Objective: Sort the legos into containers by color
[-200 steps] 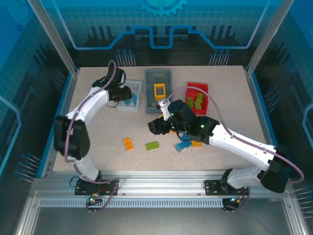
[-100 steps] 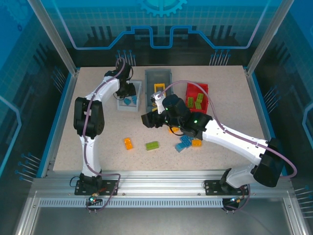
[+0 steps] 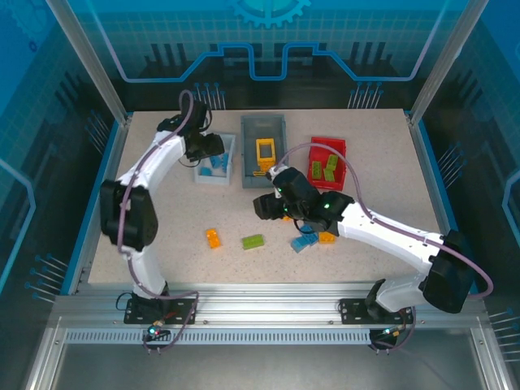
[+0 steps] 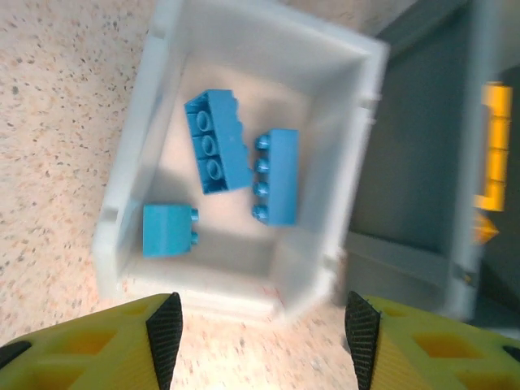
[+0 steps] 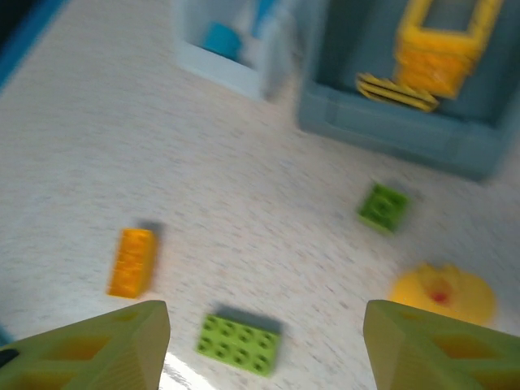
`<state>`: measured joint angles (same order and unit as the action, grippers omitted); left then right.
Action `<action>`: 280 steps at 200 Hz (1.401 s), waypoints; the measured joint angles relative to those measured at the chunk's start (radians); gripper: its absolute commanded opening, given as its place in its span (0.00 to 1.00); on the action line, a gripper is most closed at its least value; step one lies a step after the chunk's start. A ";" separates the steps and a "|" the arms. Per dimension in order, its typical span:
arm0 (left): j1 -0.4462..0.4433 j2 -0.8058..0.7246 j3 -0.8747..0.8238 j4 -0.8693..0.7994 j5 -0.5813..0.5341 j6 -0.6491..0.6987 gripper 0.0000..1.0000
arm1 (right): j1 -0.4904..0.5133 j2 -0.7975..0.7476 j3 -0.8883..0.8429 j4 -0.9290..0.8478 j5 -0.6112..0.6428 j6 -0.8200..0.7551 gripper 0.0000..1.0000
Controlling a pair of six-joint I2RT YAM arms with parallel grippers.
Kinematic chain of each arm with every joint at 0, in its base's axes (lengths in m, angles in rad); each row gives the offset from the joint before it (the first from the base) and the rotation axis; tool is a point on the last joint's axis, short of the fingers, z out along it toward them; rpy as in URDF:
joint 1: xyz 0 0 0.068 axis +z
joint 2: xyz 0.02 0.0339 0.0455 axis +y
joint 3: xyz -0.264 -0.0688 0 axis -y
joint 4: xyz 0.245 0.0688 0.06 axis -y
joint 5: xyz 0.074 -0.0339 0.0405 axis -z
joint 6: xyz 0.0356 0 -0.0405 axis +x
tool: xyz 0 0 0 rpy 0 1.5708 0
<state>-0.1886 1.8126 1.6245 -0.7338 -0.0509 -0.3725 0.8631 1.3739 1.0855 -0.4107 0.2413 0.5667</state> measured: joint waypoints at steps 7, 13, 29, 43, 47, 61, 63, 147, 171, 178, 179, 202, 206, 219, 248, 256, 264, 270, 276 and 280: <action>-0.015 -0.062 -0.041 0.023 0.004 0.000 0.61 | -0.022 0.003 -0.005 -0.034 0.011 0.048 0.61; -0.034 -0.122 -0.083 0.049 0.008 0.000 0.62 | -0.039 0.011 -0.005 -0.063 0.015 0.089 0.61; -0.105 -0.284 -0.216 0.127 0.031 0.000 0.64 | -0.074 0.053 0.002 -0.116 0.030 0.200 0.62; -0.188 -0.411 -0.342 0.205 0.046 0.000 0.66 | -0.084 0.126 0.035 -0.179 0.039 0.320 0.62; -0.212 -0.440 -0.375 0.225 0.051 0.000 0.66 | -0.085 0.148 0.045 -0.190 0.039 0.355 0.62; -0.293 -0.544 -0.503 0.294 0.068 0.000 0.67 | -0.097 0.222 0.087 -0.233 0.027 0.469 0.62; -0.303 -0.559 -0.522 0.303 0.073 -0.002 0.67 | -0.100 0.233 0.093 -0.236 0.024 0.486 0.62; -0.411 -0.916 -0.837 0.412 0.082 -0.098 0.67 | -0.222 0.434 0.181 -0.246 -0.105 0.902 0.70; -0.411 -0.925 -0.837 0.410 0.082 -0.100 0.67 | -0.238 0.480 0.187 -0.243 -0.124 0.941 0.66; -0.411 -0.925 -0.838 0.410 0.082 -0.100 0.67 | -0.241 0.488 0.187 -0.243 -0.129 0.951 0.65; -0.411 -0.925 -0.838 0.410 0.082 -0.100 0.67 | -0.241 0.490 0.187 -0.243 -0.130 0.953 0.65; -0.411 -0.925 -0.838 0.410 0.083 -0.100 0.67 | -0.249 0.505 0.187 -0.230 -0.146 0.978 0.60; -0.411 -0.925 -0.838 0.410 0.083 -0.100 0.66 | -0.252 0.505 0.187 -0.227 -0.148 0.977 0.57; -0.411 -0.925 -0.838 0.410 0.083 -0.100 0.66 | -0.257 0.508 0.187 -0.217 -0.148 0.978 0.49; -0.411 -0.925 -0.838 0.407 0.083 -0.100 0.65 | -0.263 0.510 0.187 -0.206 -0.144 0.980 0.38; -0.411 -0.925 -0.838 0.406 0.082 -0.100 0.65 | -0.262 0.507 0.186 -0.206 -0.140 0.977 0.37; -0.411 -0.925 -0.838 0.406 0.082 -0.100 0.65 | -0.261 0.504 0.185 -0.206 -0.135 0.974 0.35; -0.411 -0.925 -0.838 0.405 0.082 -0.100 0.65 | -0.259 0.499 0.183 -0.207 -0.127 0.969 0.35; -0.411 -0.925 -0.837 0.403 0.082 -0.100 0.65 | -0.256 0.492 0.181 -0.210 -0.117 0.962 0.34; -0.411 -0.925 -0.837 0.402 0.082 -0.100 0.65 | -0.254 0.486 0.178 -0.210 -0.109 0.958 0.34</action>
<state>-0.5999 0.8871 0.7872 -0.3317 0.0307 -0.4725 0.6094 1.8595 1.2636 -0.6209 0.1318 1.5249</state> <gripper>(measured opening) 0.649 0.387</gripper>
